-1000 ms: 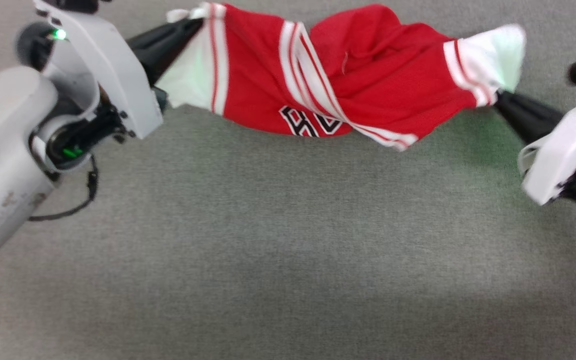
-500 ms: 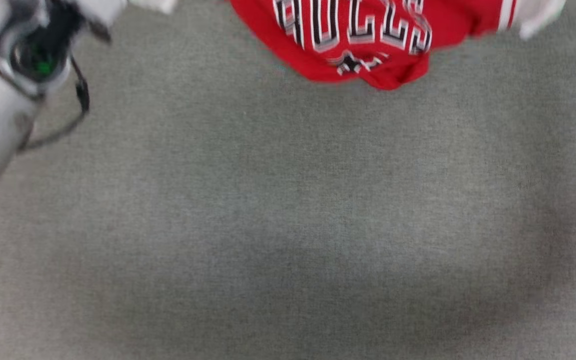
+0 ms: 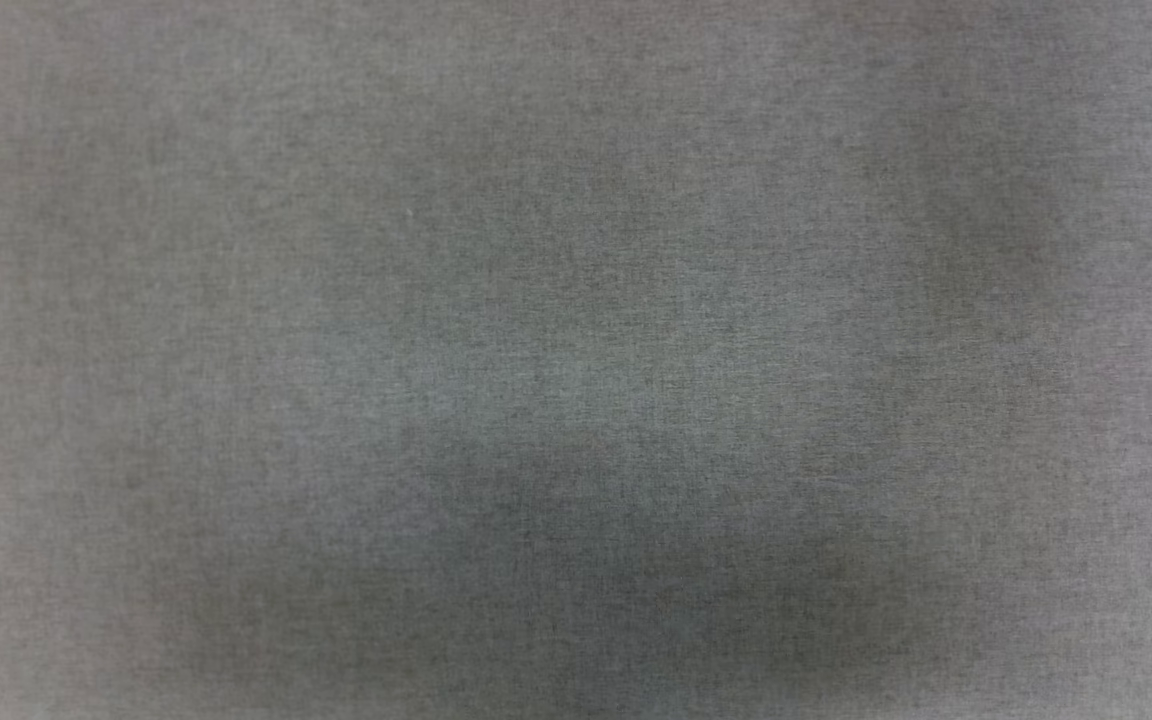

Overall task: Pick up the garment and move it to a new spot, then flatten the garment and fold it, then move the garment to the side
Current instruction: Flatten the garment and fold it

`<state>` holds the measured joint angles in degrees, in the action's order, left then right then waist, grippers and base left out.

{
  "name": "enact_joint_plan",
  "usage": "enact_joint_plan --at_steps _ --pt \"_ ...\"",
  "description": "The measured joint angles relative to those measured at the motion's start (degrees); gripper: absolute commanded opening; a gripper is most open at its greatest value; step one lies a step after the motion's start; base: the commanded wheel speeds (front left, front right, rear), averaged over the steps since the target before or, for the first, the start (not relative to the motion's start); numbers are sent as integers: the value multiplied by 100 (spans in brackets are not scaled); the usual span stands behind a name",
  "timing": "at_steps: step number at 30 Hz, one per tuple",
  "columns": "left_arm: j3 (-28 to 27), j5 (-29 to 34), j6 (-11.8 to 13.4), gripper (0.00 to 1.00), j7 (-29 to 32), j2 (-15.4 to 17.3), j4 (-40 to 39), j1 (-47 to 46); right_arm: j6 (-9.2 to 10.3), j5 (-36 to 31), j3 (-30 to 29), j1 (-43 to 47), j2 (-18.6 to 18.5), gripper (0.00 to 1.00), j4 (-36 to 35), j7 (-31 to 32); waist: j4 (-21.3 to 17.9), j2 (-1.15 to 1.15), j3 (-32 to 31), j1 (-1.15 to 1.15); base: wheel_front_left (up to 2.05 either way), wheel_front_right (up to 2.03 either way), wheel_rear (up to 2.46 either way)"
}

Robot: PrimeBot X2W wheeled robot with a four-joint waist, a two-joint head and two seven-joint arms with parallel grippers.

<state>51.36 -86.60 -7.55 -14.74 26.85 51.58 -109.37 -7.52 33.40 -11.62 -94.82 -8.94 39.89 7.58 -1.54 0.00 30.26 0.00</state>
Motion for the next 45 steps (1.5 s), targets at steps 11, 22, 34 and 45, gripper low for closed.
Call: enact_joint_plan --at_steps 11,22,34,45 --pt "-268 -211 2 0 37 337 -1415 1368 1 260 594 715 -299 0 -392 383 134 0 -82 0 0 0 0" --pt "-183 -439 2 0 -15 1284 -3470 4261 1 1066 1057 3498 -921 0 -2375 1642 270 0 -202 0 0 0 0" --pt "-1180 478 2 0 -29 1552 -5050 7449 1 1289 20 6892 -390 0 -4777 3411 391 0 -567 0 0 0 0" --pt "-932 1058 2 0 -38 1953 -5837 8987 1 1566 -705 8856 231 0 -6546 4747 501 0 -790 0 0 0 0"
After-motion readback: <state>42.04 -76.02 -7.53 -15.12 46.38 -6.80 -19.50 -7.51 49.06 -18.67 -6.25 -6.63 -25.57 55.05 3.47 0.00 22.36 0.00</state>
